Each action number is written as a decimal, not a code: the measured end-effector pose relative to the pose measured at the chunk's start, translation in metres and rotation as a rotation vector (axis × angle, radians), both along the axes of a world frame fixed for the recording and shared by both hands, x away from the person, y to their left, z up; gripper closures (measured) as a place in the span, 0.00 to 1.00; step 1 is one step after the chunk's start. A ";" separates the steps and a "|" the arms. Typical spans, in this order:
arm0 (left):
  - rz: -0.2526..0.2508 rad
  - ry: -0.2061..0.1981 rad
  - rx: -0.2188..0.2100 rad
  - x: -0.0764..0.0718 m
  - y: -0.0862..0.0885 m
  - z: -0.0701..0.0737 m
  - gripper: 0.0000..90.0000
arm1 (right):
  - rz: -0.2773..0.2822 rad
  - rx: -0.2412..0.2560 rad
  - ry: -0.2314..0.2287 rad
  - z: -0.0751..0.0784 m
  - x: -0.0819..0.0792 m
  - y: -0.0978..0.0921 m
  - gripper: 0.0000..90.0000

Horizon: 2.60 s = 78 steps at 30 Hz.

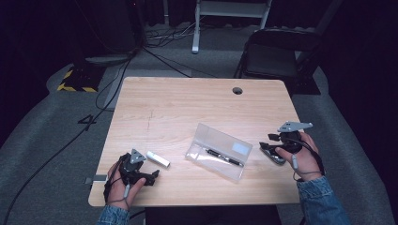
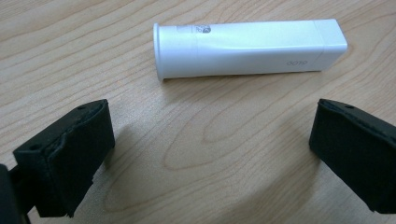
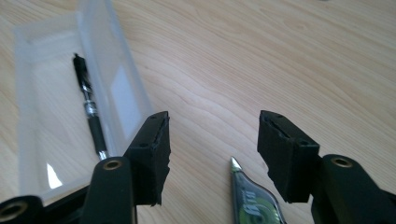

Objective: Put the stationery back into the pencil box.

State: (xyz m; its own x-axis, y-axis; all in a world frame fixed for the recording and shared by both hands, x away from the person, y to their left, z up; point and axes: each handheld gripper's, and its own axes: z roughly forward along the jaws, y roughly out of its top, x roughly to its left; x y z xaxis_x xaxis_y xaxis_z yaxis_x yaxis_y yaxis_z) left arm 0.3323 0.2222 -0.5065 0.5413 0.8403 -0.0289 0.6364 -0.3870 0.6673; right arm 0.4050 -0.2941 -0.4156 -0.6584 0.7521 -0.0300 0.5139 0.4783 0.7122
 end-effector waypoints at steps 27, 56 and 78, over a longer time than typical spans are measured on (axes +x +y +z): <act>0.000 0.001 0.000 0.000 0.000 0.000 0.00 | -0.079 -0.120 0.175 -0.037 0.017 -0.023 0.44; -0.003 -0.001 0.003 0.001 0.000 0.000 0.00 | -0.089 -0.156 0.230 -0.059 0.025 -0.029 0.58; -0.004 0.001 0.005 0.001 0.000 0.000 0.00 | -0.106 -0.119 0.224 -0.049 0.021 -0.028 0.59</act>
